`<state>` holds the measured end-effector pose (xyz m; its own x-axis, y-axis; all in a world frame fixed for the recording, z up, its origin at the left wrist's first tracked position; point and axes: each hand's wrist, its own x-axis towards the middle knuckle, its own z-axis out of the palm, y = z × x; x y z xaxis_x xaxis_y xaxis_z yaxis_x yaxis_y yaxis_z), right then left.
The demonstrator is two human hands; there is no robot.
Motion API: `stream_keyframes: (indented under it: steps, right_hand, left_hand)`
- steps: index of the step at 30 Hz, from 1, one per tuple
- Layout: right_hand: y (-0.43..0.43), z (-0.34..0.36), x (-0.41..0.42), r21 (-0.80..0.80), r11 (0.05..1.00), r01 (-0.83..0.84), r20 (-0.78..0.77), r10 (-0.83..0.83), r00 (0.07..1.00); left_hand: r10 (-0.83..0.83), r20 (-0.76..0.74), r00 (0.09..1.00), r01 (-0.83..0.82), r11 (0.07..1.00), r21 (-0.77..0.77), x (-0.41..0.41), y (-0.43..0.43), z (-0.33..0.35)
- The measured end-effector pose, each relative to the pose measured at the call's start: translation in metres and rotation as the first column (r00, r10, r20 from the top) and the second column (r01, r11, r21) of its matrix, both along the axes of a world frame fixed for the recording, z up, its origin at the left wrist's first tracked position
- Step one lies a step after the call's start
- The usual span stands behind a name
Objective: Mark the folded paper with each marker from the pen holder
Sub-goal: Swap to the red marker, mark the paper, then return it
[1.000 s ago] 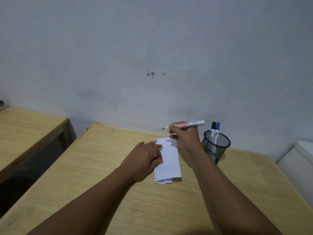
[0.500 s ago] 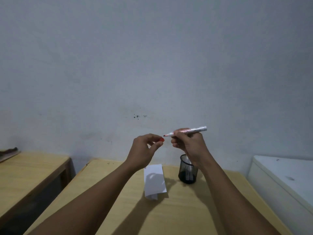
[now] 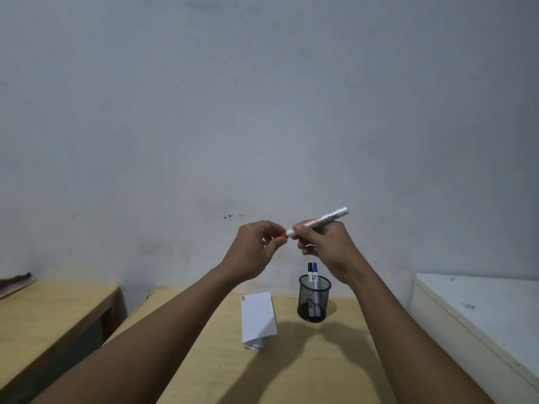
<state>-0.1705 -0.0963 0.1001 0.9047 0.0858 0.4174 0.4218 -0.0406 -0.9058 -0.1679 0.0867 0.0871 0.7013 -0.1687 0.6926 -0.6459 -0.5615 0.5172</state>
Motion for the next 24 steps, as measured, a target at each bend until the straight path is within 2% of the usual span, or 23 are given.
stream_keyframes:
  steps: [4, 7, 10, 13, 15, 17, 21, 24]
  right_hand:
    - [0.007, -0.002, 0.001, 0.146, 0.988, 0.048, -0.076, -0.037, 0.996]
    - [0.008, -0.004, -0.001, 0.18, 0.982, 0.063, -0.172, -0.032, 0.985]
    - [0.011, -0.011, -0.002, 0.225, 0.956, 0.19, -0.291, -0.121, 0.949]
    - [0.01, -0.022, 0.006, 0.163, 0.885, 0.437, -0.384, -0.351, 0.854]
    - [0.004, -0.032, 0.011, 0.008, 0.826, 0.564, -0.275, -0.54, 0.795]
    - [-0.002, -0.042, 0.016, -0.152, 0.793, 0.59, -0.077, -0.605, 0.793]
    - [-0.016, -0.049, 0.024, -0.303, 0.836, 0.457, 0.106, -0.447, 0.888]
    - [-0.022, -0.052, 0.036, -0.43, 0.797, 0.425, 0.161, -0.395, 0.904]
  left_hand:
    - [0.01, 0.225, 0.974, -0.037, 0.992, 0.119, 0.001, -0.006, -0.002]
    - [0.018, 0.336, 0.942, -0.093, 0.973, 0.21, 0.009, -0.006, -0.009]
    - [0.044, 0.276, 0.96, -0.098, 0.978, 0.187, 0.016, -0.009, -0.009]
    - [0.035, 0.126, 0.991, -0.035, 0.999, -0.009, 0.02, -0.019, -0.001]
    - [0.002, 0.023, 1.0, 0.001, 0.993, -0.116, 0.024, -0.026, 0.002]
    - [-0.028, -0.042, 0.999, 0.021, 0.989, -0.15, 0.03, -0.032, 0.004]
    - [-0.04, -0.087, 0.995, 0.031, 0.994, -0.103, 0.043, -0.047, 0.002]
    - [-0.076, -0.173, 0.982, 0.049, 0.987, -0.156, 0.057, -0.056, -0.004]
